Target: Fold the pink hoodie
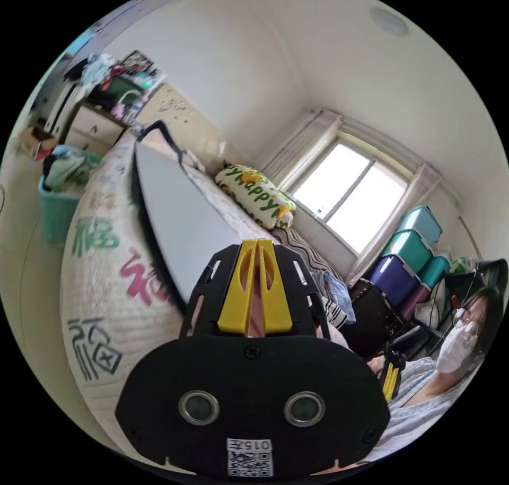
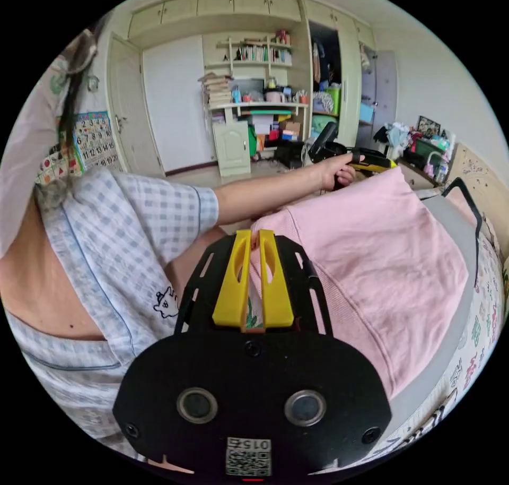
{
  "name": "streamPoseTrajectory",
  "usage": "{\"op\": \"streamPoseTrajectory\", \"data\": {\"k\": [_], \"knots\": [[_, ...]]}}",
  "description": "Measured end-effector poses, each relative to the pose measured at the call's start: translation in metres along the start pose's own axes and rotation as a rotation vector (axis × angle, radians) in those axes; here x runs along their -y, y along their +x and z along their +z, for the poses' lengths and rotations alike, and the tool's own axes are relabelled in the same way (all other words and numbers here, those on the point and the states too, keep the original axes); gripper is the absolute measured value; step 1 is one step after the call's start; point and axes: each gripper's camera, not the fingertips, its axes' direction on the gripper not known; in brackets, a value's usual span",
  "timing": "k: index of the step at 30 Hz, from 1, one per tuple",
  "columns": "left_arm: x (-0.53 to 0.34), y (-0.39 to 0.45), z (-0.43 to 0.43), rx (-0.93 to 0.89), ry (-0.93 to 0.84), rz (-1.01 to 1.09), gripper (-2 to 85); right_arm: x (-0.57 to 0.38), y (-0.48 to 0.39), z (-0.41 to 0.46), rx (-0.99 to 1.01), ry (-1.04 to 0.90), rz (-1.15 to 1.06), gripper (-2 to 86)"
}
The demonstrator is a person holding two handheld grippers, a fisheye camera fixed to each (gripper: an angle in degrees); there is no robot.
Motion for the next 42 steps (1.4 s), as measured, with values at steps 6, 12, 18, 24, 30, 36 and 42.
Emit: {"op": "streamPoseTrajectory", "data": {"k": [6, 12, 18, 24, 30, 36, 42], "knots": [[-0.041, -0.049, 0.008, -0.058, -0.042, -0.105, -0.7, 0.017, -0.016, 0.078, -0.003, -0.104, -0.015, 1.5], [-0.061, -0.024, -0.014, 0.007, -0.053, 0.02, -0.7, 0.017, -0.028, 0.092, 0.05, -0.007, 0.003, 1.6], [-0.104, -0.059, -0.009, 0.125, -0.094, -0.132, -0.5, 0.01, -0.023, 0.182, 0.036, -0.316, -0.018, 2.2], [-0.115, -0.03, -0.01, 0.068, -0.044, -0.042, 1.1, 0.005, -0.051, 0.183, -0.07, -0.258, -0.059, 3.3], [-0.124, 0.005, 0.053, 0.019, -0.164, -0.029, 7.1, -0.006, -0.08, 0.186, -0.083, -0.217, -0.156, 0.6], [-0.139, -0.001, 0.063, 0.087, -0.195, -0.032, 0.5, -0.016, -0.056, 0.188, 0.113, -0.159, -0.086, 0.8], [-0.148, 0.028, 0.072, 0.218, -0.231, 0.044, -0.2, -0.045, -0.019, 0.164, -0.108, -0.027, 0.082, 0.5]]}}
